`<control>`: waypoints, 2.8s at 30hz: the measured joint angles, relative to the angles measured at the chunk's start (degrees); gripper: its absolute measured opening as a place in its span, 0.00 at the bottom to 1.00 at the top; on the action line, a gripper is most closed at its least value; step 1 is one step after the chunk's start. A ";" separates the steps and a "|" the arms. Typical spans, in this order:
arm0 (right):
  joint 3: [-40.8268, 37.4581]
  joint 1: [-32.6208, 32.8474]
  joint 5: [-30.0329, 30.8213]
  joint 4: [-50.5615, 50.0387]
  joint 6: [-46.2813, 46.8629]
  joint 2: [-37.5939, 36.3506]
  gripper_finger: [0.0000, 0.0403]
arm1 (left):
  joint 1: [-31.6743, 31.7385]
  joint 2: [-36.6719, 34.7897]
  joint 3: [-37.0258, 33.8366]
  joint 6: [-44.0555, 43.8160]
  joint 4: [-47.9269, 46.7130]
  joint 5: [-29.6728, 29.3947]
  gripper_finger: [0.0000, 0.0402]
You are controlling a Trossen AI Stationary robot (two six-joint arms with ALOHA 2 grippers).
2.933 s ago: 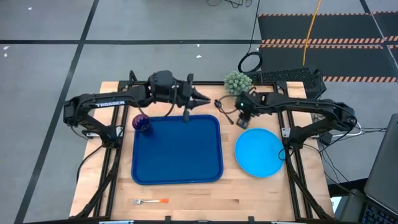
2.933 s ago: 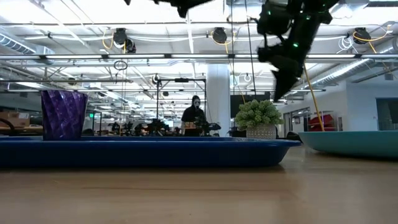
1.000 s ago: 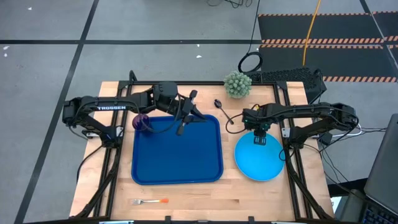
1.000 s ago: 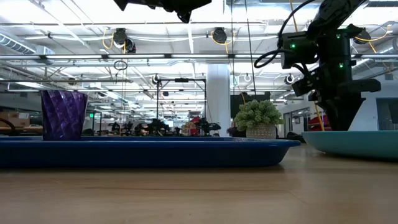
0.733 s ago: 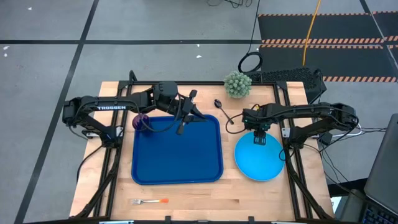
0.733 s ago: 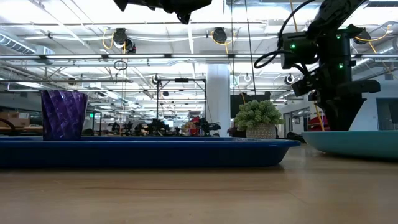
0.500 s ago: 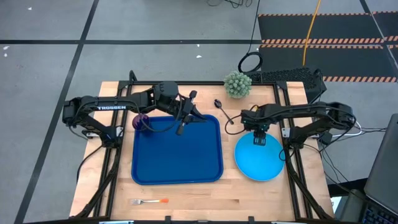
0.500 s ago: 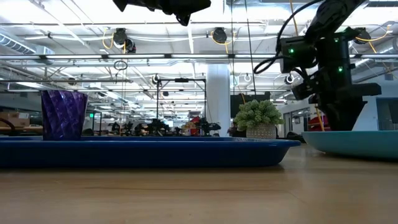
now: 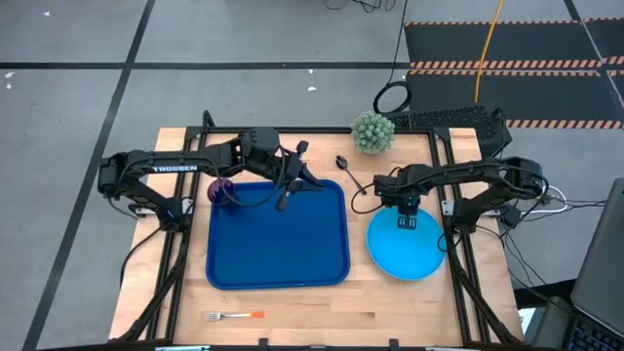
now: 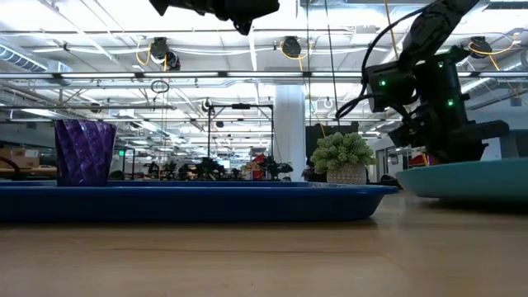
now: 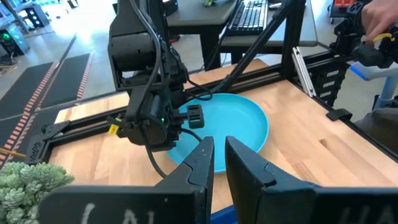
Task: Pick and place plate/cup/fork/spoon on tray
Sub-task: Put the light blue plate on the center of the dark blue tray
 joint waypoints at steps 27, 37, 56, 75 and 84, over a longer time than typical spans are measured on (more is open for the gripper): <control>17.31 -0.04 -8.74 -2.88 20.07 -3.30 0.00 | 0.48 -2.91 0.35 -6.59 2.80 0.09 0.11; 16.23 -3.78 -16.79 0.91 21.25 -3.03 0.00 | -1.77 -4.07 0.33 -5.70 1.70 0.24 0.11; 24.47 -1.64 -23.53 16.21 17.24 10.90 0.00 | -2.78 -9.26 0.29 -3.90 -1.59 0.15 0.11; 54.19 1.11 -21.73 13.07 3.02 32.96 0.00 | -2.86 -24.02 0.31 -7.98 -11.95 -5.12 0.11; 64.20 3.41 -20.45 11.49 1.44 40.66 0.00 | -2.83 -25.72 0.31 -9.06 -17.49 -12.24 0.11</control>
